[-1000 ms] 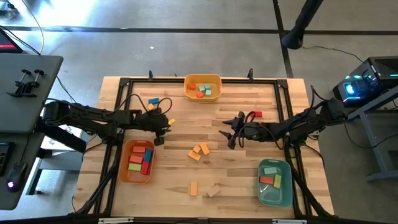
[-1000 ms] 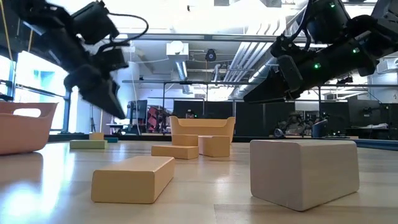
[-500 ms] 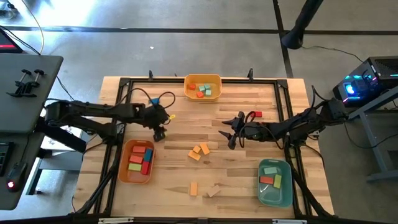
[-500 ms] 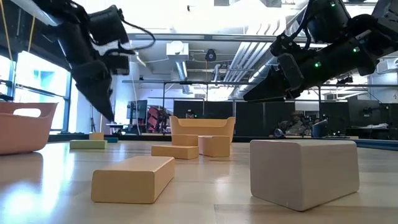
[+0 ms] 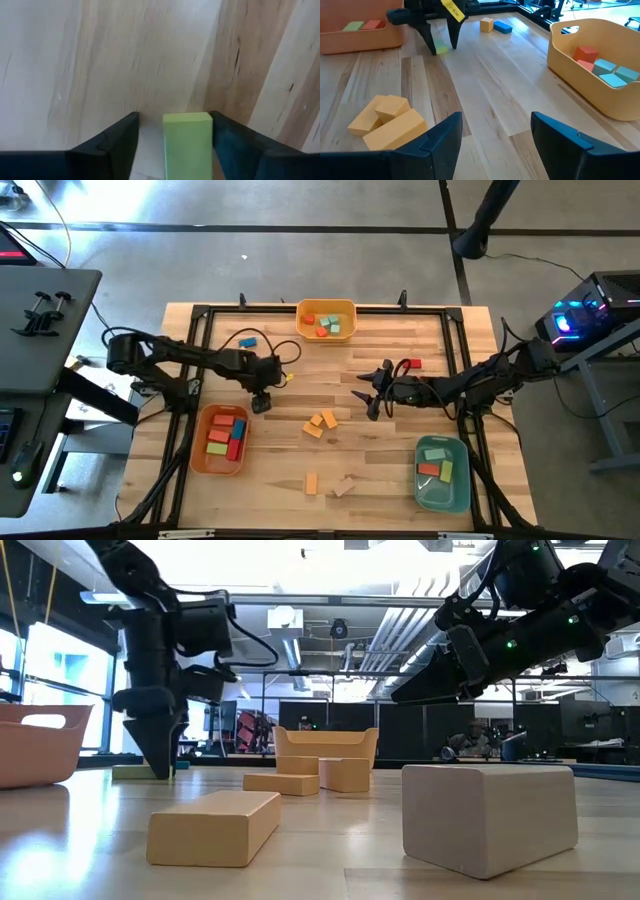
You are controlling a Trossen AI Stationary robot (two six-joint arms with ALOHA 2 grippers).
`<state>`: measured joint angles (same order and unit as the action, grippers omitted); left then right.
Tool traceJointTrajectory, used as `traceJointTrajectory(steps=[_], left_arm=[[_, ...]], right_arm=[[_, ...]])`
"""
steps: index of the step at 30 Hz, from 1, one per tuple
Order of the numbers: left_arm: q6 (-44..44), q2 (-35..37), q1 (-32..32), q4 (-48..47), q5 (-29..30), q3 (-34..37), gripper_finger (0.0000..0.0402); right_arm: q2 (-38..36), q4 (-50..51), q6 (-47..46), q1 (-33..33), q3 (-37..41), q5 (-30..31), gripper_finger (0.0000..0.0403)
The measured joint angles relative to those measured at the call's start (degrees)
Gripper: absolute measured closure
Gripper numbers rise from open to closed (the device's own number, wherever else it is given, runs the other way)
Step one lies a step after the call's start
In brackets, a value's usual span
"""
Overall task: Sort blocks by size
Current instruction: Put the thin light green block into the green bin
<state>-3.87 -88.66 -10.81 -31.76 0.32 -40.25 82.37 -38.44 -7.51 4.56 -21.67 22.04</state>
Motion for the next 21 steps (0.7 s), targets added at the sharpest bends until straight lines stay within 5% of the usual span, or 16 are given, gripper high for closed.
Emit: traceJointTrajectory(steps=[9,14,21], left_arm=[[3.4,-0.4,-0.1,-3.1,0.1,-2.4,0.032],[2.9,-0.6,0.5,0.2,0.1,-2.5,0.032],[1.6,-0.7,2.8,25.4,0.1,-2.6,0.032]], right_arm=[[-0.5,1.6,0.5,0.7,0.0,0.0,0.0171],[-6.0,11.5,0.2,3.0,0.0,3.2,0.0171],[-15.6,24.1,-1.4,6.4,0.0,6.8,0.0171]])
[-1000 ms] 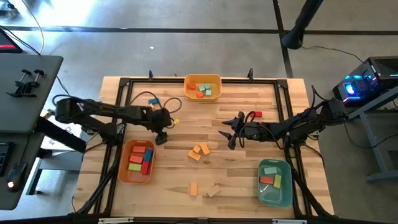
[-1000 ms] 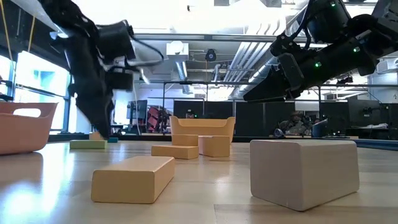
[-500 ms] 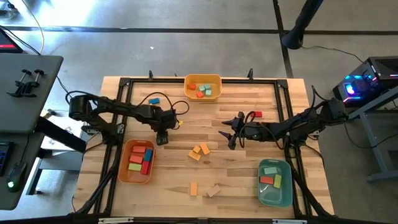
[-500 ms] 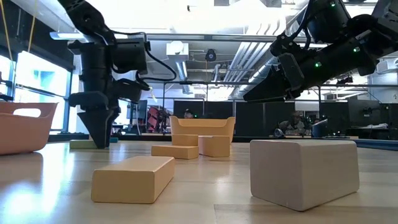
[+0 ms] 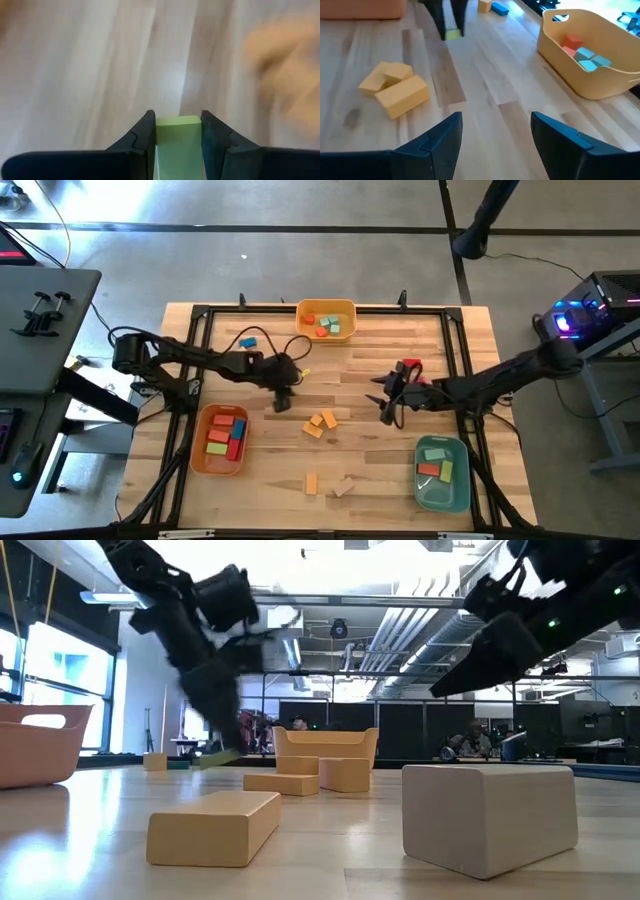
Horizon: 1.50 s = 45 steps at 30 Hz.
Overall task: Sort blocks by size
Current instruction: Put the thin light green block into the green bin
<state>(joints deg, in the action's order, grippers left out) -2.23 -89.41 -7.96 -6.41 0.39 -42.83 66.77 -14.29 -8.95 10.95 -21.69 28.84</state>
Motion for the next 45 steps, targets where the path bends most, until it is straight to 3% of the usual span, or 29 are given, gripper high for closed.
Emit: traceJointTrajectory(steps=[4,6,9,18,21,25,34,37,41,45], left_arm=[[0.6,0.1,1.6,19.6,0.0,0.0,0.032],[1.6,0.1,2.5,29.8,-0.4,0.0,0.032],[5.6,-0.1,4.4,44.2,-3.3,-0.1,0.032],[16.5,-5.8,11.1,68.5,-4.1,-0.2,0.032],[18.4,-8.8,12.3,73.8,-3.3,-1.2,0.032],[19.5,-11.7,13.0,75.1,-2.7,-3.8,0.032],[19.4,-14.1,13.0,74.7,-2.5,-6.2,0.032],[17.8,-14.1,13.0,74.0,-2.2,-6.1,0.0315],[16.1,-14.1,12.9,72.1,-1.1,-6.1,0.0279],[16.0,-14.1,12.9,69.9,1.0,-6.1,0.0243]], right_arm=[[-1.1,2.4,-0.4,0.9,0.0,-3.7,0.0171],[0.1,2.3,0.0,1.5,0.0,-7.2,0.0171],[3.4,-1.4,0.8,2.1,0.0,-7.7,0.0171],[14.4,-36.9,9.2,1.1,0.0,-5.9,0.0171],[15.6,-43.7,10.9,0.4,0.0,-10.3,0.0171],[15.8,-45.1,11.7,0.0,-1.6,-17.1,0.0171],[15.7,-44.6,15.0,0.5,-4.9,-17.9,0.0175],[15.7,-44.1,14.4,0.8,-4.9,-17.9,0.0201],[15.4,-41.9,14.1,1.1,-4.9,-17.8,0.027],[11.5,-33.2,13.8,2.2,-4.9,-15.6,0.0275]])
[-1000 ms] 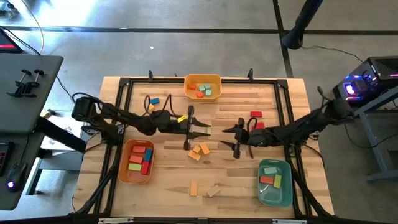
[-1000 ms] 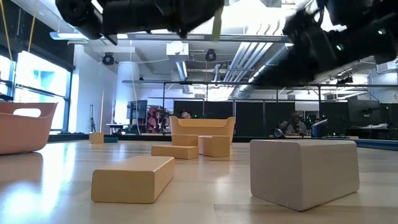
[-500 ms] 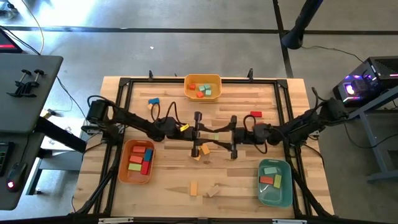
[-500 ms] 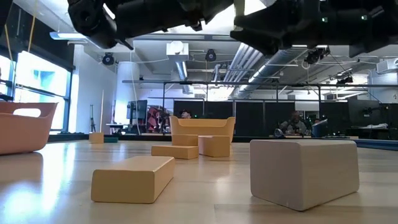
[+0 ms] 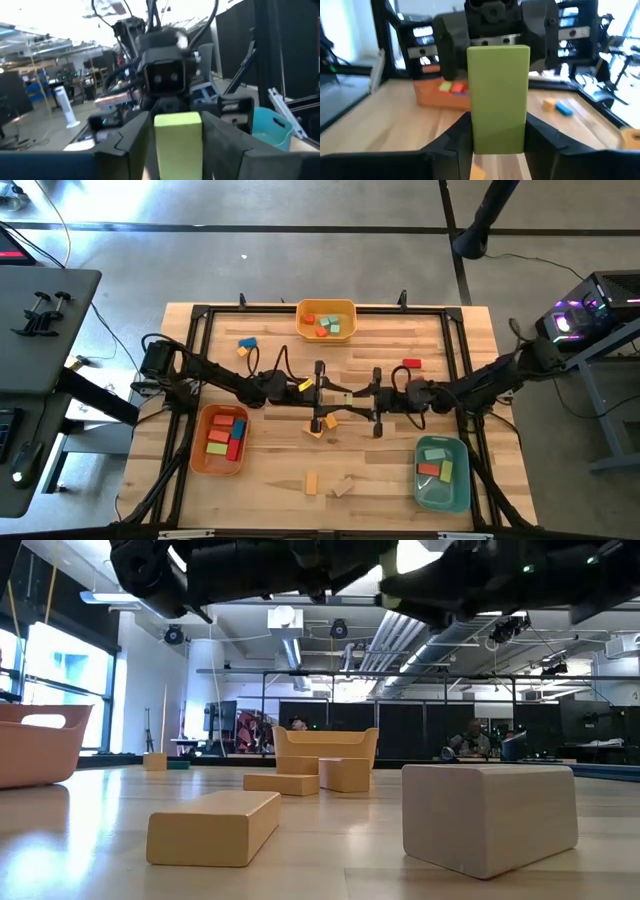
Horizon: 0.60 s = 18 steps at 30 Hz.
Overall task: Sort blocks by size
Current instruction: Put the thin light green block into the green bin
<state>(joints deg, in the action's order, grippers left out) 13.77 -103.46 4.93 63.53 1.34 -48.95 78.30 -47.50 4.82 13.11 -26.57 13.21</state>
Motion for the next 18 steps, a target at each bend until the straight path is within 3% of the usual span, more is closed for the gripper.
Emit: traceJointTrajectory(steps=[4,9,13,18], left_arm=[[0.0,0.0,-0.2,-1.9,1.3,0.0,0.0222],[0.2,0.0,-0.2,-6.5,3.1,0.0,0.0218],[-0.2,0.0,-0.2,-8.7,3.1,0.0,0.0217],[-0.2,0.0,-0.1,-9.5,3.1,0.0,0.0216]], right_arm=[[-8.8,16.7,-2.8,3.6,0.0,6.7,0.0275],[-20.8,53.2,-20.0,10.7,-5.0,7.3,0.0275],[-22.9,82.4,-42.7,19.6,-11.7,3.9,0.0275],[-19.6,97.4,-68.2,31.7,-18.3,-9.5,0.0275]])
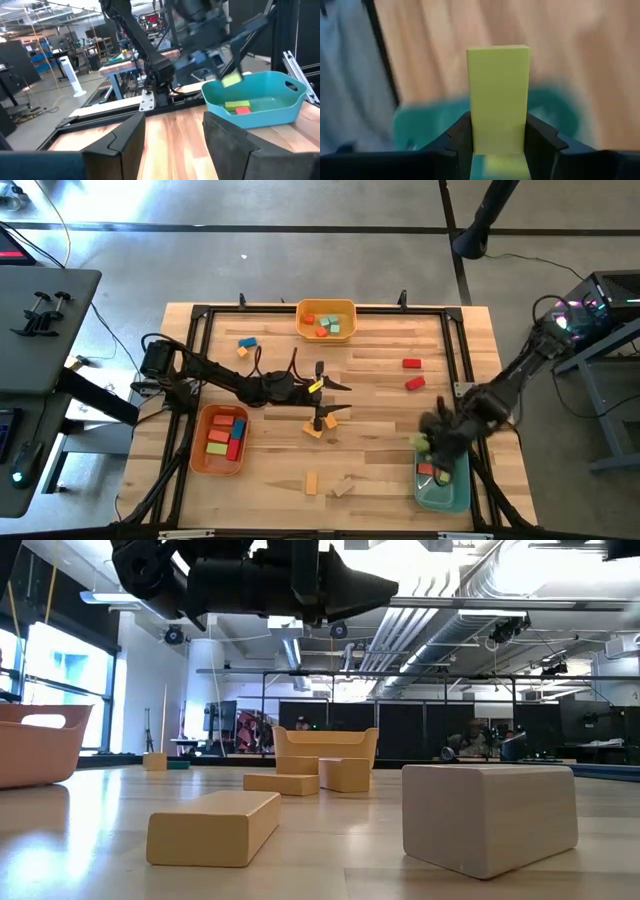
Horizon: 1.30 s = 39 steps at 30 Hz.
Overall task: Sort blocks by size
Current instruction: Put the thin light green block into the green bin
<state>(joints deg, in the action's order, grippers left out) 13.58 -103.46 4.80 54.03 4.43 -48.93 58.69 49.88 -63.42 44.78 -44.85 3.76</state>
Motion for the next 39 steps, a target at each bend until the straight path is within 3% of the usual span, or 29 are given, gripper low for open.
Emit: traceJointTrajectory(steps=[6,9,15,22,26,32,39], left_arm=[[0.0,0.0,0.0,-1.4,0.0,0.0,0.0216],[0.0,0.0,0.0,-1.8,-0.1,0.0,0.0216],[0.1,0.0,0.0,-1.9,-0.1,0.0,0.0216],[0.6,0.0,0.0,-1.8,-0.1,0.0,0.0216],[0.6,0.0,0.0,-1.9,-0.1,0.0,0.0216],[0.6,0.0,0.0,-1.9,-0.1,0.0,0.0216],[0.5,0.0,0.0,-1.8,-0.1,0.0,0.0216]], right_arm=[[4.6,1.1,-20.4,10.3,-1.9,-9.5,0.0275],[7.5,-0.6,-24.7,12.3,-1.9,-14.2,0.0275],[12.8,-8.1,-22.5,11.0,-1.9,-19.0,0.0275],[18.9,-9.3,-15.4,8.7,-1.8,-23.0,0.0243],[22.9,-9.3,-9.9,7.2,-1.8,-26.4,0.0245],[26.4,-9.5,-2.6,5.4,-1.8,-27.0,0.0258],[25.1,-9.4,-2.1,3.9,-1.8,-26.4,0.0247]])
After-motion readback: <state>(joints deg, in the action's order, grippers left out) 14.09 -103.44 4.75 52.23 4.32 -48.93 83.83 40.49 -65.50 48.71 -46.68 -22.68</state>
